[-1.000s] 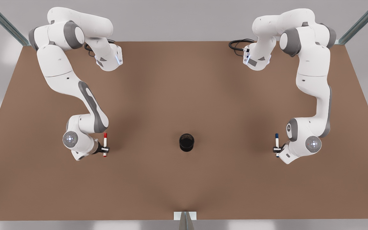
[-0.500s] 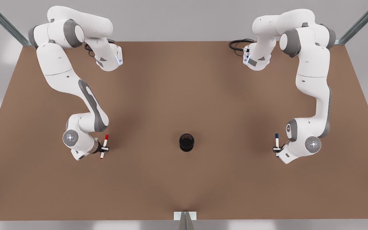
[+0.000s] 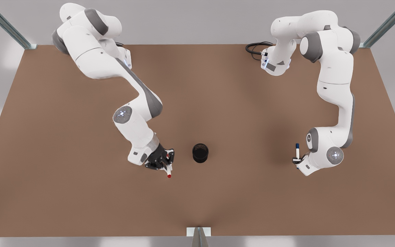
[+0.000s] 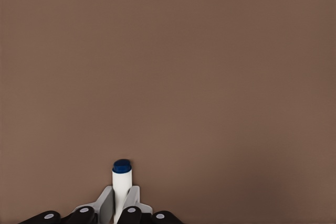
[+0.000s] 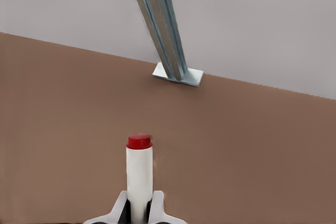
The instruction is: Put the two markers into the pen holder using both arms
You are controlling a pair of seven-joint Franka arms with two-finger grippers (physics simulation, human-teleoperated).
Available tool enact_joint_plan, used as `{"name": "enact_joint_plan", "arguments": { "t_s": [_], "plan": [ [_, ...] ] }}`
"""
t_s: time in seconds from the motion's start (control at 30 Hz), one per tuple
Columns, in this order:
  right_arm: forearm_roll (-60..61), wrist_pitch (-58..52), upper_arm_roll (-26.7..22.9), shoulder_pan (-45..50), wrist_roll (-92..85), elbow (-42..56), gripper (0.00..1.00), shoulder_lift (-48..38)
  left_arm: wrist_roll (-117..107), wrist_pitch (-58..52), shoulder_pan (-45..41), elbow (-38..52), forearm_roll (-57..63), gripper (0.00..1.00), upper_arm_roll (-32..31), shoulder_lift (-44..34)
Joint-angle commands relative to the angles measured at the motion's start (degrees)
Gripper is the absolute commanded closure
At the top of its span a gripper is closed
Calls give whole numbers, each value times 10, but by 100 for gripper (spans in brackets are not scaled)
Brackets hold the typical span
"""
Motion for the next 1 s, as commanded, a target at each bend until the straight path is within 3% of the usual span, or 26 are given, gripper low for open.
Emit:
{"name": "enact_joint_plan", "arguments": {
  "t_s": [0.0,0.07,0.13,0.17,0.27,0.4,0.47,0.5,0.67,0.8,0.9,0.97],
  "plan": [
    [-14,130,-3,29,29,3,79,15,7,1,0,0,-1,71,0,0],
    [-21,200,-32,82,30,36,79,52,7,1,0,0,-1,72,0,0],
    [-21,200,-126,179,63,82,79,58,8,1,0,0,-1,73,0,1],
    [-21,199,-148,203,64,114,79,75,7,1,0,0,-1,74,0,1],
    [-29,210,-178,235,65,133,79,91,7,-3,0,3,-1,77,0,-5],
    [-34,309,-198,255,65,51,79,90,28,-71,-2,12,-1,78,-4,-53],
    [-30,322,-273,327,66,29,79,90,37,-84,-3,12,-7,79,-25,-78],
    [-28,351,-281,336,66,1,79,86,37,-120,-3,24,-27,79,-30,-92],
    [-28,475,-289,339,65,-98,79,77,30,-170,-7,34,-63,79,-56,-120],
    [-28,503,-298,341,65,-114,79,79,13,-181,-7,34,-64,79,-70,-128],
    [-28,515,-403,432,65,-132,79,83,9,-184,-8,34,-65,79,-76,-133],
    [-28,528,-405,433,65,-137,79,89,-10,-183,-7,36,-65,79,-95,-133]
  ]
}}
